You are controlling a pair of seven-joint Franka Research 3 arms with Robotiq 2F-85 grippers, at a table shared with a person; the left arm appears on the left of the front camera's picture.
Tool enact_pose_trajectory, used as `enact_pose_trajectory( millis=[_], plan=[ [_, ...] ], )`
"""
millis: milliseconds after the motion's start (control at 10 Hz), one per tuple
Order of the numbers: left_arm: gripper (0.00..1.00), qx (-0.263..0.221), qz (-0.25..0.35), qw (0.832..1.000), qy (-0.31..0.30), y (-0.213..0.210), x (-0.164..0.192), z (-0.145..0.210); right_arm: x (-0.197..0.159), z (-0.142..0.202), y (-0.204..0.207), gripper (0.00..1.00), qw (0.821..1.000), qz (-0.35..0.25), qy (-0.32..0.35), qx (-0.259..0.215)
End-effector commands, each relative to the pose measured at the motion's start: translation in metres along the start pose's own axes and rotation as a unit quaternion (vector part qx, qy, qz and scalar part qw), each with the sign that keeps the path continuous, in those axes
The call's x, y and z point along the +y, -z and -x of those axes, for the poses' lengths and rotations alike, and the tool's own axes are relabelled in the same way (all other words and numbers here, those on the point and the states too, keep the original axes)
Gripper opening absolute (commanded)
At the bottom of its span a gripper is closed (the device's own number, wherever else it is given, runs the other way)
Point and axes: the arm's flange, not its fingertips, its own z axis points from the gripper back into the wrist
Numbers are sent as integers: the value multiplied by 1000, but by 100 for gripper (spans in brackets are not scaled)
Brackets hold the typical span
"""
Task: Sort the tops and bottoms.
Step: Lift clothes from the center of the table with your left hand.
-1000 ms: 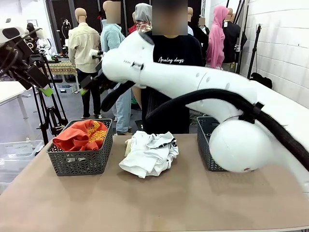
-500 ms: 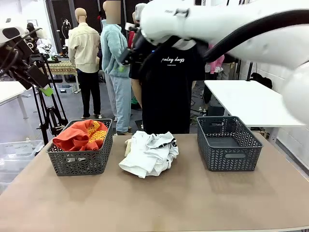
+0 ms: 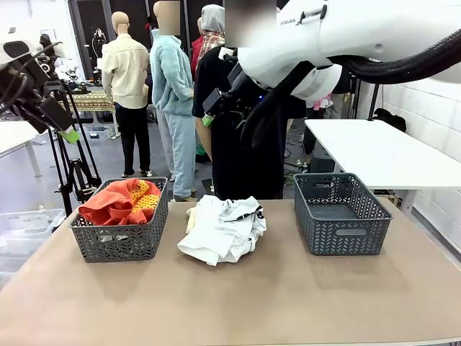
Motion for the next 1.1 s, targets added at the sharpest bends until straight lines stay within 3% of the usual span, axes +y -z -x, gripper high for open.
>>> enact_pose_trajectory(
  millis=[0,100,200,400,600,1000],
  plan=[
    [100,-2,-1,1000,-3,-1,0,-1,-5,-24,2,100,1000,-3,-1,26],
    [100,-2,-1,1000,-3,-1,0,-1,0,0,0,100,1000,0,0,0],
    [100,-2,-1,1000,-3,-1,0,-1,-10,0,-16,100,1000,-9,0,3],
    [100,-2,-1,1000,-3,-1,0,-1,-70,18,-79,100,998,7,50,45],
    [100,-2,-1,1000,-3,-1,0,-1,-111,46,-134,100,995,-7,87,37],
    [100,-2,-1,1000,-3,-1,0,-1,-119,89,-175,100,995,-55,77,17]
  ],
)
